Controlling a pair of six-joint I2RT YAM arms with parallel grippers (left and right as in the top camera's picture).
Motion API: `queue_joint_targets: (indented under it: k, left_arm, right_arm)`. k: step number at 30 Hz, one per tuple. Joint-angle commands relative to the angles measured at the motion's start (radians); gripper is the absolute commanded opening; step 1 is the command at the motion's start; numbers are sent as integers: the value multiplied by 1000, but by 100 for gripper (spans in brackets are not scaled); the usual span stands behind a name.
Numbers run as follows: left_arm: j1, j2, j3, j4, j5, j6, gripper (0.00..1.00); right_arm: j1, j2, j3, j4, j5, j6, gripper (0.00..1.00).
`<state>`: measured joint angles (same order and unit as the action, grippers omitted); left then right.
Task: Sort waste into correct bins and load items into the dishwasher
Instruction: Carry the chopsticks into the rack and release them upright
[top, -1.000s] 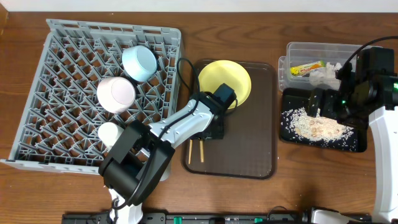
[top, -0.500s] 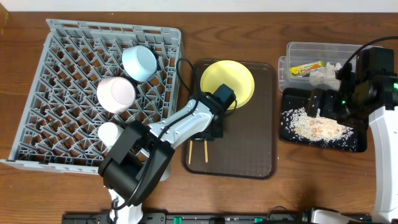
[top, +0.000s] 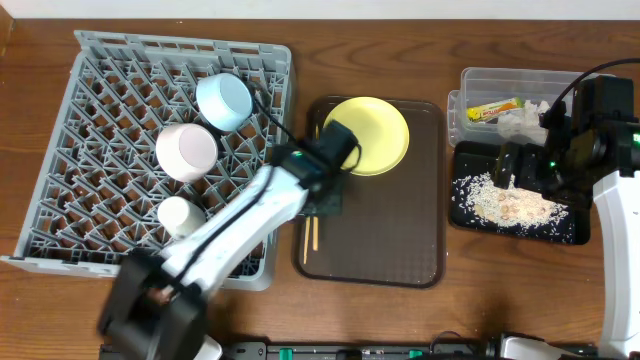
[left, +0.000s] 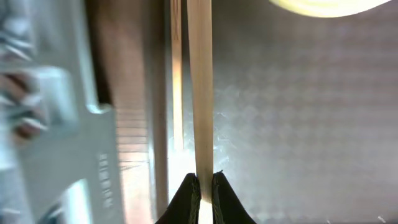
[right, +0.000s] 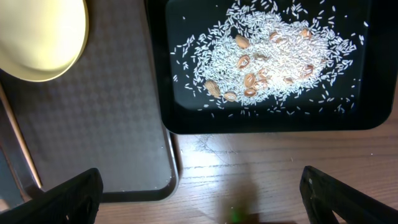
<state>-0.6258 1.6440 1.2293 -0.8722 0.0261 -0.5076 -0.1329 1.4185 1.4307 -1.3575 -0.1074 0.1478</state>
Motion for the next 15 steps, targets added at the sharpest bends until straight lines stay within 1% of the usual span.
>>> queue_joint_targets:
  k: [1,4,8,15]
  left_arm:
    - [42,-101,19,-18,-20,145,6]
    - [103,-158,19,-28,-19,230,6]
    - [188,-167,19,-41,-19,375,6]
    - [284,-136,18,-29,-19,400,6]
  right_arm:
    - [-6,-3,13,-1,6,-14,99]
    - [-6,-3,13,-1,6,-14,98]
    - [-6,-3,13,-1,6,-14,99]
    - [-6,-3,13,-2,5,-14,99]
